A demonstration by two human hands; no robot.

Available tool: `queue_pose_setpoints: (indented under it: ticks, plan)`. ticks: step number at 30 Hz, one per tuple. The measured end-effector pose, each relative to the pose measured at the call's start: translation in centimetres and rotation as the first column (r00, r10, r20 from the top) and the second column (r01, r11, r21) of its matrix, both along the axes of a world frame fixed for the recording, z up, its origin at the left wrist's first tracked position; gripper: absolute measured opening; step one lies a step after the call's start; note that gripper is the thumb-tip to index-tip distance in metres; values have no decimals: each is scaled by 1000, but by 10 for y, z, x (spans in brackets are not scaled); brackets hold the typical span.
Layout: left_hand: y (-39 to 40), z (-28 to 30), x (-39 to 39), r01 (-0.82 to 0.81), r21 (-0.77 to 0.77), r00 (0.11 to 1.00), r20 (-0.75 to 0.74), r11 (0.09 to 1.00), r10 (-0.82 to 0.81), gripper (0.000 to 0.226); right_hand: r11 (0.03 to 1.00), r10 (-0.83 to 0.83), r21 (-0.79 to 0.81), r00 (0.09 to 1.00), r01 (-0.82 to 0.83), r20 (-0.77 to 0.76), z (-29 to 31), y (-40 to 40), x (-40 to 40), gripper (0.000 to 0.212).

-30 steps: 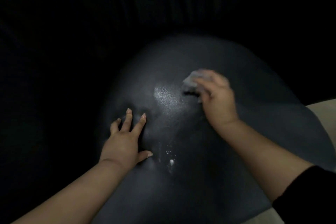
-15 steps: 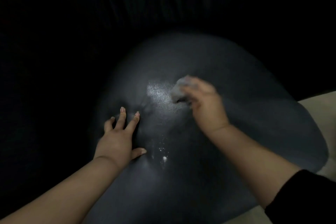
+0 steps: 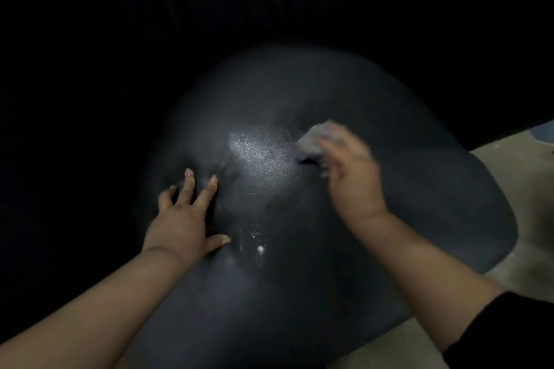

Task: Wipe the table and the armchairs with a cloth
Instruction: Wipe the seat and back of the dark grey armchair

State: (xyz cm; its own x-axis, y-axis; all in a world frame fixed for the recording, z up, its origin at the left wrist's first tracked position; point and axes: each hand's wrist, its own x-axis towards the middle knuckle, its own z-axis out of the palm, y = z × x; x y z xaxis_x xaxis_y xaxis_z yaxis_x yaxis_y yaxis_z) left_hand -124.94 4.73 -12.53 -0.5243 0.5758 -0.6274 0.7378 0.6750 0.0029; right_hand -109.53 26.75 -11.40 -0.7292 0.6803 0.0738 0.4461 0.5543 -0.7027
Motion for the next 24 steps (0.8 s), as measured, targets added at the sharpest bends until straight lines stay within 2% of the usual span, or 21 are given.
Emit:
queue_pose_setpoints:
  ticks: [2, 4, 6, 8, 10, 12, 15, 17, 19, 24]
  plan:
    - [0, 1, 0, -2, 2, 1000, 4, 1000, 2, 111, 989, -145, 12, 985, 145, 95, -4, 32, 16, 37]
    - [0, 1, 1, -4, -4, 1000, 1, 1000, 4, 112, 983, -181, 9, 966, 182, 186, -11, 30, 28, 38]
    - [2, 2, 2, -10, -5, 1000, -4, 1000, 10, 111, 992, -128, 35, 986, 124, 107, -12, 1, 29, 33]
    - [2, 3, 2, -16, -9, 1000, -6, 1000, 16, 111, 999, -4, 39, 1000, 4, 11, -14, -33, 24, 34]
    - [2, 3, 1, -33, -12, 999, 0, 999, 33, 110, 994, 66, -94, 997, -61, 51, -14, -57, 20, 41]
    - [1, 3, 1, -49, -4, 999, 2, 999, 49, 110, 987, 60, -153, 996, -49, 70, -13, -56, 21, 43]
    - [2, 0, 2, -62, 16, 998, 6, 998, 62, 111, 995, -75, -56, 997, 77, 34, -6, -15, 30, 38]
    - [1, -1, 2, -91, 39, 996, 21, 995, 90, 110, 987, -144, -49, 979, 152, 142, -4, 9, 39, 38]
    - [0, 0, 3, -84, 49, 996, 12, 995, 83, 110, 995, -68, -50, 970, 82, 231, -7, -1, 39, 42]
    - [-7, 14, 0, -162, 125, 983, 104, 979, 150, 111, 985, 37, -171, 992, -15, 124, -9, -67, 13, 36]
